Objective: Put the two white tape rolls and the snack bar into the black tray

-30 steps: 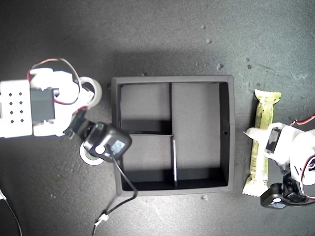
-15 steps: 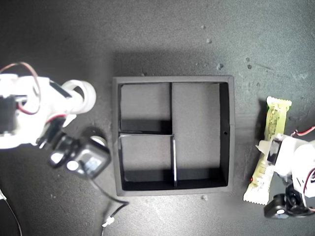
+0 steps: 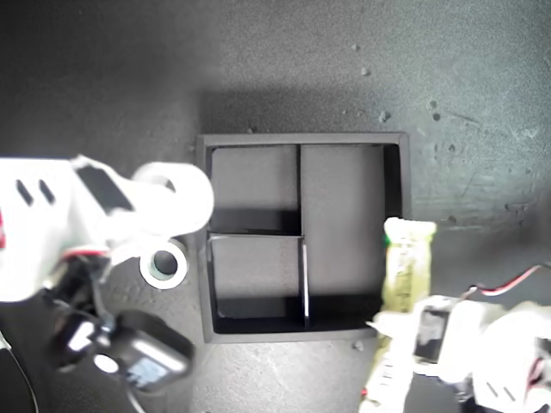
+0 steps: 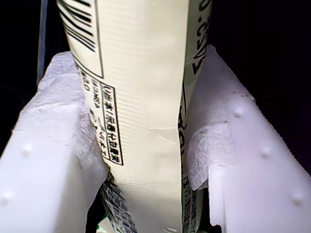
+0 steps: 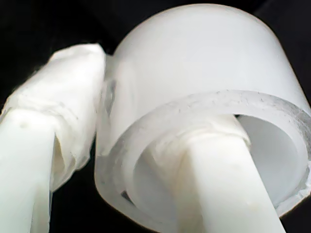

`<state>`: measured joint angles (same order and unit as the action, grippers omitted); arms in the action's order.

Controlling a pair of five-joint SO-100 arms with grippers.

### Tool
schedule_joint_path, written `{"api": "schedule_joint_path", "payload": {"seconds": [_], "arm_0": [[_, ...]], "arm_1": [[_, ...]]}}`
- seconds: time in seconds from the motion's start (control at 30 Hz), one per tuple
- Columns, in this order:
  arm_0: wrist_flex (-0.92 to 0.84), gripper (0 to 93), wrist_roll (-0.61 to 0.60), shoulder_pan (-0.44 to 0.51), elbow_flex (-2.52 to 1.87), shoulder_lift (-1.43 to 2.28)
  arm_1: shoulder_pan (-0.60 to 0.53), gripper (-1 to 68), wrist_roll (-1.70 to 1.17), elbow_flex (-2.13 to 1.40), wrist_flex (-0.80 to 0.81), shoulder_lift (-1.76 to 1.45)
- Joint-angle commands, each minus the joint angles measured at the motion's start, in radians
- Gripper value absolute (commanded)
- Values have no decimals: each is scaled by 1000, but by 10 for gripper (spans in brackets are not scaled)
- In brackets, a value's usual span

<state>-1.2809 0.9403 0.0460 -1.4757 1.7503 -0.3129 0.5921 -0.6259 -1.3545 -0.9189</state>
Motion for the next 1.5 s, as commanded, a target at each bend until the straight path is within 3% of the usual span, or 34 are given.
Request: {"api": "schedule_joint_path", "payload": {"seconds": [0.0, 0.3, 0.43, 0.53, 0.83, 0.9, 1.0, 1.1, 1.2, 1.47], "arm_0": [[-11, 3, -17, -9, 187, -138], [-143, 7, -18, -6, 537, -494], [-337, 7, -12, 3, 865, -733], [-560, 8, 0, 12, 1373, -1026], [-555, 18, 40, 9, 1281, -1023], [-555, 72, 54, 6, 1229, -1000], [-555, 173, 58, 12, 1141, -956], [-555, 254, 80, 17, 1052, -894], [-555, 279, 81, 18, 1005, -827], [-555, 229, 58, -26, 742, -365]], "arm_1": [[20, 0, -410, 313, -40, 69], [34, 0, -388, 302, -64, 69], [34, 0, -388, 298, -66, 69], [31, 0, -387, 291, -55, 69], [21, 0, -388, 267, -17, 69], [20, 7, -388, 258, -15, 69], [15, 86, -388, 241, -34, 69], [9, 180, -387, 233, -91, 69], [9, 216, -387, 244, -167, 69], [61, 216, -402, 396, -448, 18]]}}
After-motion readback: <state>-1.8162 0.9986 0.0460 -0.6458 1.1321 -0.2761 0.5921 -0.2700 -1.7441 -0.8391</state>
